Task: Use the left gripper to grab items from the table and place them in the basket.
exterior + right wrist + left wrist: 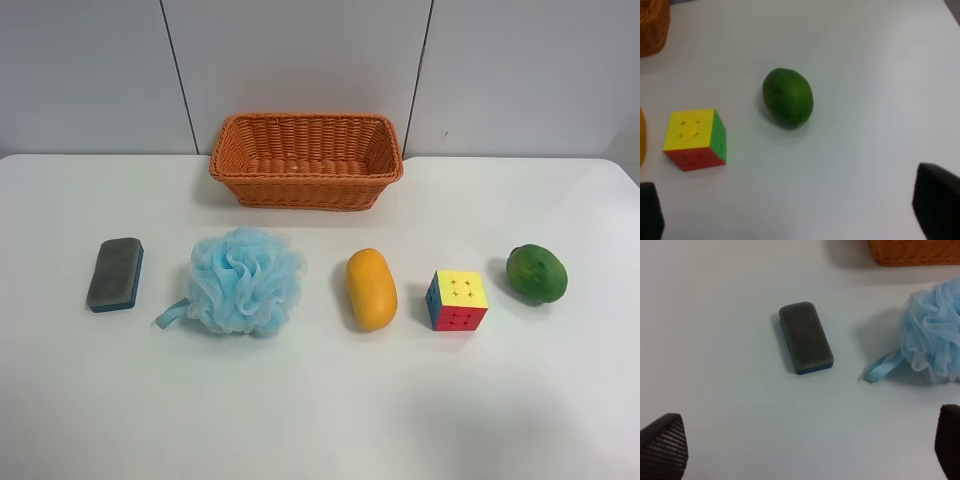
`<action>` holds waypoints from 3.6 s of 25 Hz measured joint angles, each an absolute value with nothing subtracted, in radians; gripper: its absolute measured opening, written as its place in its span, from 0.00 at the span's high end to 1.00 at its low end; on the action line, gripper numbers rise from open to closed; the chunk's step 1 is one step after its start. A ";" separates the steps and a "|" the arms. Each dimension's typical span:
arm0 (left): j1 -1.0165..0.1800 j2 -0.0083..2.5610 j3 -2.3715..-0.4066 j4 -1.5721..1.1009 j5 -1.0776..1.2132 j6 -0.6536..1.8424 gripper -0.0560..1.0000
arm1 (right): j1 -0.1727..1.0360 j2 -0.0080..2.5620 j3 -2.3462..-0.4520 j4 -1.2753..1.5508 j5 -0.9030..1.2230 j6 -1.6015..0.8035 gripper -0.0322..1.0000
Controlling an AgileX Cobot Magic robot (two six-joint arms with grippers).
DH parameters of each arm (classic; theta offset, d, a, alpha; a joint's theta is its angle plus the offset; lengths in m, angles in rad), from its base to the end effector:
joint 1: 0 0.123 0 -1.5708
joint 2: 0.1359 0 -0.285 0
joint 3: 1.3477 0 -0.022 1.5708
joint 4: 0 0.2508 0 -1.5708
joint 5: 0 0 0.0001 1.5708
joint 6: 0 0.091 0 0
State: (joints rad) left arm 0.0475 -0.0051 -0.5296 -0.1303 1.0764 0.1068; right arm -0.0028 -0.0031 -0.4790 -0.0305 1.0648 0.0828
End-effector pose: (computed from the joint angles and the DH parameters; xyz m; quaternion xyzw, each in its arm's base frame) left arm -0.0097 -0.0109 0.2847 0.0292 0.8459 -0.0240 0.5319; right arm -0.0031 -0.0024 0.2711 0.0372 0.8580 0.0052 0.5123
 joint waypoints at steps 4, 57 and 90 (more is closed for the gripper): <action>0.048 -0.005 -0.530 -0.139 1.073 0.107 0.01 | -0.003 -0.003 -0.479 -0.031 1.065 0.083 0.01; -0.557 1.703 -1.175 -0.102 0.809 -0.394 0.01 | -0.003 -0.003 -0.479 -0.031 1.065 0.083 0.01; -0.558 1.951 -1.227 -0.101 0.731 -0.384 0.46 | -0.003 -0.003 -0.479 -0.031 1.065 0.083 0.01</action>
State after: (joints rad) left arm -0.5582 1.9507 -1.2266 -0.1009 0.7314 -0.3838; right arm -0.0028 -0.0031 -0.4790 -0.0305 1.0648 0.0828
